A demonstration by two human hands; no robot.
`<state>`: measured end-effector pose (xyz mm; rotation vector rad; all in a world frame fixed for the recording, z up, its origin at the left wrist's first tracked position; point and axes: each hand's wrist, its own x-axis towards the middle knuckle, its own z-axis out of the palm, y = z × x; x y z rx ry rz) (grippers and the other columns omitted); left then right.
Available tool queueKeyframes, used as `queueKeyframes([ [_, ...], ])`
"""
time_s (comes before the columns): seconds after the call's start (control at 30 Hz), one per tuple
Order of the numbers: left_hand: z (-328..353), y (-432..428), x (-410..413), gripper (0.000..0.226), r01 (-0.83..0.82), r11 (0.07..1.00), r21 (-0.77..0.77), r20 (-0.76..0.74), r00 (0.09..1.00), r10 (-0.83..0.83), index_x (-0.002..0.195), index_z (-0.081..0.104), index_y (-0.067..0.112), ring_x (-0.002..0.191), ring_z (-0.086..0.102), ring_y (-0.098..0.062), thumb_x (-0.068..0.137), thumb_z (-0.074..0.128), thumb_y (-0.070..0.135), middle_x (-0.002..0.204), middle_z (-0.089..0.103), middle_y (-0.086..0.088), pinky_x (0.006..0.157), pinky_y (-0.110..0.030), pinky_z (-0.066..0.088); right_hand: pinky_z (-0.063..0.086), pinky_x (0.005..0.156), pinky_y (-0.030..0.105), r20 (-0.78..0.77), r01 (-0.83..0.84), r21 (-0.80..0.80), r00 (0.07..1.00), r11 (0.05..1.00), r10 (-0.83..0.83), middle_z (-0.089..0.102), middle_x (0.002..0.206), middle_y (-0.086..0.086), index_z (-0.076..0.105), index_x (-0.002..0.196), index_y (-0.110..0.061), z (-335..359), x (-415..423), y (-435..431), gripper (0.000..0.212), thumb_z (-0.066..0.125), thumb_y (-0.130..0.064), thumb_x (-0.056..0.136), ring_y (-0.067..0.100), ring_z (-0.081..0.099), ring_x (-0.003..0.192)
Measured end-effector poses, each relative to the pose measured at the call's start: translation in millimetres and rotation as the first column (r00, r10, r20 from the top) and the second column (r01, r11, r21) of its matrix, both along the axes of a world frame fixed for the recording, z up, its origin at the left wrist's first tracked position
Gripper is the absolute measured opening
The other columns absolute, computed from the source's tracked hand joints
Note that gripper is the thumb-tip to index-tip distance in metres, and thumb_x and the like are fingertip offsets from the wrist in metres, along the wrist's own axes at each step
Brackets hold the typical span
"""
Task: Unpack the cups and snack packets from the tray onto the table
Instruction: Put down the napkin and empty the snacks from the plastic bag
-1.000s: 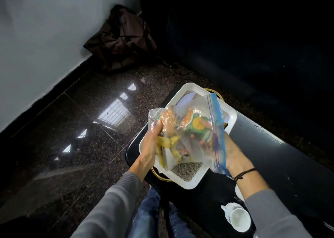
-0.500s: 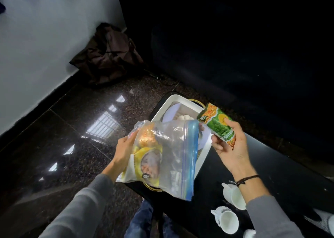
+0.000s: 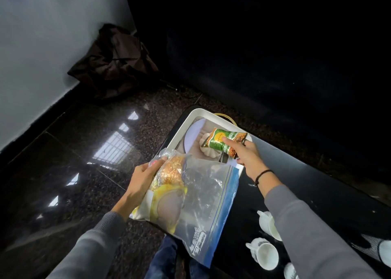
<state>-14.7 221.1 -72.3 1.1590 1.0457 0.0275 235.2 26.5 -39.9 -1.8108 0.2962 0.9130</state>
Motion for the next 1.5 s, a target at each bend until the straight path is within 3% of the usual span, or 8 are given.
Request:
queueKeyframes([
  [0.2,-0.5,-1.4,6.1,0.052,0.004,1.0,-0.023,0.011,1.0,-0.004,0.074,0.073,0.0,0.066,0.058,-0.031,0.082,0.08,0.052,0.072,0.064,-0.022,0.067,-0.043,0.049,0.041,0.055,0.019,0.006,-0.027,0.073,1.0,0.997,0.027,0.07,0.098,0.009,0.067,0.106,-0.008,-26.5,5.9,12.1,0.022,0.077,-0.023,0.092,0.011,0.052,0.069],
  [0.43,2.5,-5.0,14.1,0.082,-0.017,0.999,-0.041,0.048,0.999,0.019,0.097,0.064,-0.018,0.077,0.056,-0.037,0.074,0.083,0.057,0.086,0.063,-0.027,0.075,-0.048,0.046,0.054,0.068,0.014,0.065,0.117,0.09,0.99,0.989,-0.123,0.074,0.101,0.004,0.069,0.108,-0.01,-33.5,-5.0,-19.8,0.023,0.075,0.0,0.089,0.009,0.069,0.084],
  [0.77,-1.4,-15.2,19.0,0.041,-0.151,0.989,-0.008,-0.04,0.988,0.15,0.066,0.079,0.014,0.056,0.071,-0.025,0.077,0.081,0.053,0.066,0.074,-0.011,0.06,-0.034,0.06,0.057,0.08,0.025,0.066,0.222,0.256,0.967,0.941,-0.247,0.077,0.092,0.01,0.078,0.096,-0.011,17.0,-59.6,-70.0,0.014,0.074,0.001,0.089,0.016,0.069,0.084],
  [0.97,5.2,-24.4,26.4,0.04,-0.142,0.989,-0.04,-0.043,0.989,0.141,0.058,0.078,0.02,0.05,0.071,-0.019,0.084,0.076,0.051,0.058,0.072,-0.003,0.051,-0.028,0.057,0.06,0.094,0.032,-0.089,-0.072,0.411,0.989,0.909,0.119,0.077,0.109,0.023,0.073,0.113,0.006,36.4,-88.9,-66.6,0.048,0.085,-0.015,0.072,0.031,0.076,0.104],
  [1.13,10.4,-35.4,31.9,0.041,-0.088,0.988,-0.129,-0.021,0.996,0.086,0.059,0.079,0.017,0.049,0.071,-0.019,0.085,0.076,0.049,0.06,0.074,-0.004,0.048,-0.026,0.056,0.056,0.1,0.035,-0.085,-0.451,0.298,0.866,0.842,0.494,0.077,0.118,0.01,0.068,0.124,-0.004,36.8,-100.8,-40.8,0.034,0.075,-0.006,0.09,0.023,0.072,0.112],
  [1.27,13.6,-42.6,30.3,0.036,-0.122,0.976,-0.18,-0.009,0.992,0.122,0.076,0.081,0.012,0.057,0.073,-0.021,0.081,0.082,0.047,0.074,0.078,-0.012,0.055,-0.031,0.061,0.06,0.075,0.017,-0.192,-0.459,0.35,0.818,0.817,0.542,0.081,0.093,-0.007,0.069,0.107,-0.016,30.6,-109.6,-23.7,0.024,0.072,0.001,0.091,0.005,0.078,0.086],
  [1.37,14.0,-46.9,29.5,0.045,-0.158,0.972,-0.173,-0.013,0.987,0.158,0.094,0.083,0.01,0.082,0.073,-0.027,0.076,0.084,0.052,0.1,0.079,-0.015,0.087,-0.048,0.06,0.055,0.059,0.009,-0.191,-0.525,0.23,0.801,0.819,0.567,0.078,0.073,-0.009,0.069,0.087,-0.019,25.6,-115.5,-19.0,0.014,0.08,-0.011,0.086,0.004,0.075,0.065],
  [1.5,13.9,-46.4,26.5,0.04,-0.18,0.971,-0.159,0.003,0.983,0.183,0.099,0.081,0.018,0.095,0.066,-0.036,0.08,0.08,0.053,0.107,0.075,-0.017,0.099,-0.056,0.051,0.058,0.076,0.023,-0.186,-0.437,0.14,0.87,0.889,0.457,0.071,0.096,0.0,0.07,0.101,0.003,24.9,-108.6,-23.1,0.029,0.078,-0.022,0.089,0.018,0.072,0.086],
])
